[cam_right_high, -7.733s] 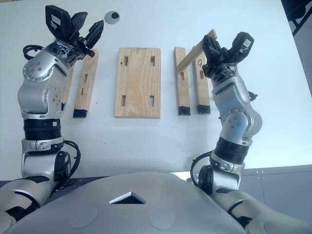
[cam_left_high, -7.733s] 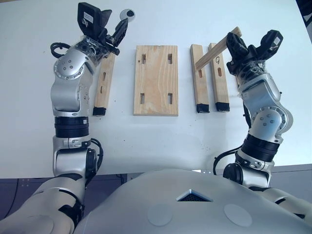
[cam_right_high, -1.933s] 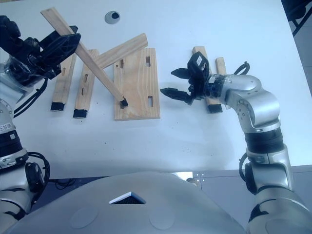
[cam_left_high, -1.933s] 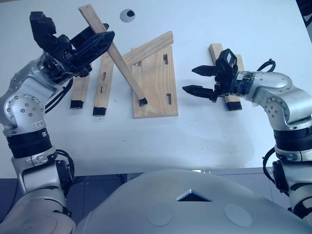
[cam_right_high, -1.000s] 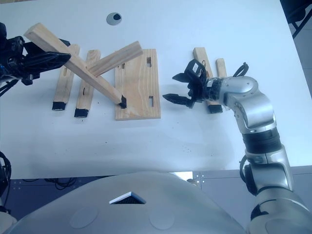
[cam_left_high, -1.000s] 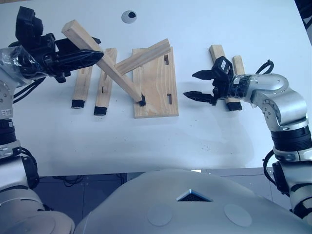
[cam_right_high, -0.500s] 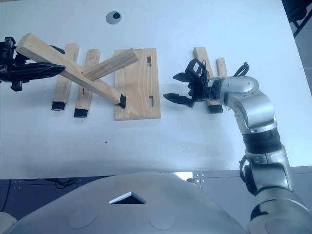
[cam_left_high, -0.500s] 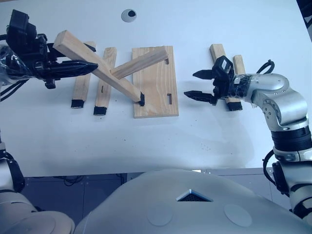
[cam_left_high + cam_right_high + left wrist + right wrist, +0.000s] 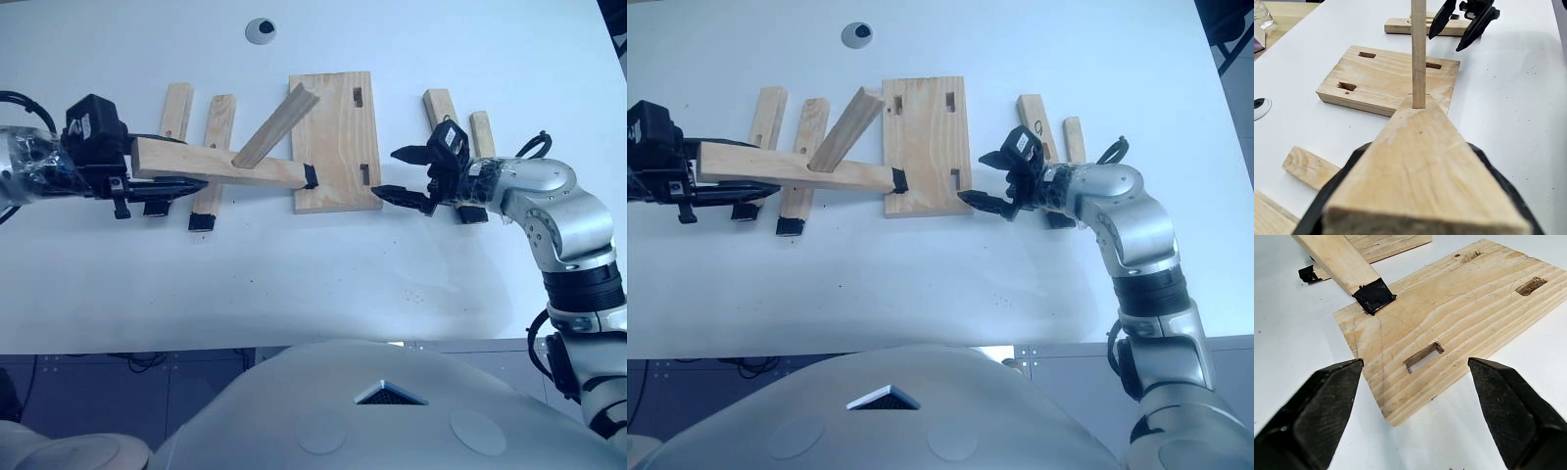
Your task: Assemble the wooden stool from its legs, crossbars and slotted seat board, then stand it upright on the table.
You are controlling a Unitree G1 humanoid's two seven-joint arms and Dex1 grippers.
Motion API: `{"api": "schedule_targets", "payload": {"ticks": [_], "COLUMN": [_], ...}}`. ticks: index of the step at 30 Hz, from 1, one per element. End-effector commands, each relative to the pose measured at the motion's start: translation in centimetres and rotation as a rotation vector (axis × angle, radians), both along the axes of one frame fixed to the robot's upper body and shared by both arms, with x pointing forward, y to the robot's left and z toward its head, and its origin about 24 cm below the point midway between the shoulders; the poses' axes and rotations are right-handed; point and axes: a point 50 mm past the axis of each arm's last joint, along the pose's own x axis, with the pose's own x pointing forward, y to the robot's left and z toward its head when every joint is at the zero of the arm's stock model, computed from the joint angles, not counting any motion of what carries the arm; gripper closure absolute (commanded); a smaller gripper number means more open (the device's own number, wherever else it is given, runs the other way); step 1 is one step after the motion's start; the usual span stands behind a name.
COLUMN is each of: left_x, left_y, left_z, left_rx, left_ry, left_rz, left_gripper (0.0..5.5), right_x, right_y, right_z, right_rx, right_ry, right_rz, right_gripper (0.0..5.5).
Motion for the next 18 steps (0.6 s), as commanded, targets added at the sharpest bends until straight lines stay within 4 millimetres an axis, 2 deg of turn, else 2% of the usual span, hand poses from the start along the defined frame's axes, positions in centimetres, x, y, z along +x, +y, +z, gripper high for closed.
{"api": "schedule_targets", "payload": {"ticks": [1,5,9,13,18], "left_x": [0.4,1.6,2.7,3.1,3.9], "left_y": [-0.1,-0.1,-1.3,-2.4,-2.3], "left_z": [1.0,3.2,5.1,5.4,4.4], "left_rx": [0.066,0.124,0.15,0.122,0.191], "left_ry": [-0.014,-0.05,-0.053,-0.01,0.033], "left_rz": [-0.026,-0.068,-0.125,-0.17,-0.174], "left_gripper": [3.49,3.49,3.49,3.49,3.49], "right_x": [-0.1,-0.4,-0.7,-0.8,-0.8], "right_y": [0.2,0.5,1.1,1.8,2.4], "right_z": [0.1,-0.3,-0.6,-1.0,-1.3], "right_rx": [0.008,0.016,0.038,0.058,0.066], "right_ry": [-0.015,-0.009,-0.009,-0.012,-0.015], "right_rz": [-0.012,-0.02,-0.04,-0.064,-0.089], "right_gripper": [1.55,1.55,1.55,1.55,1.55]}}
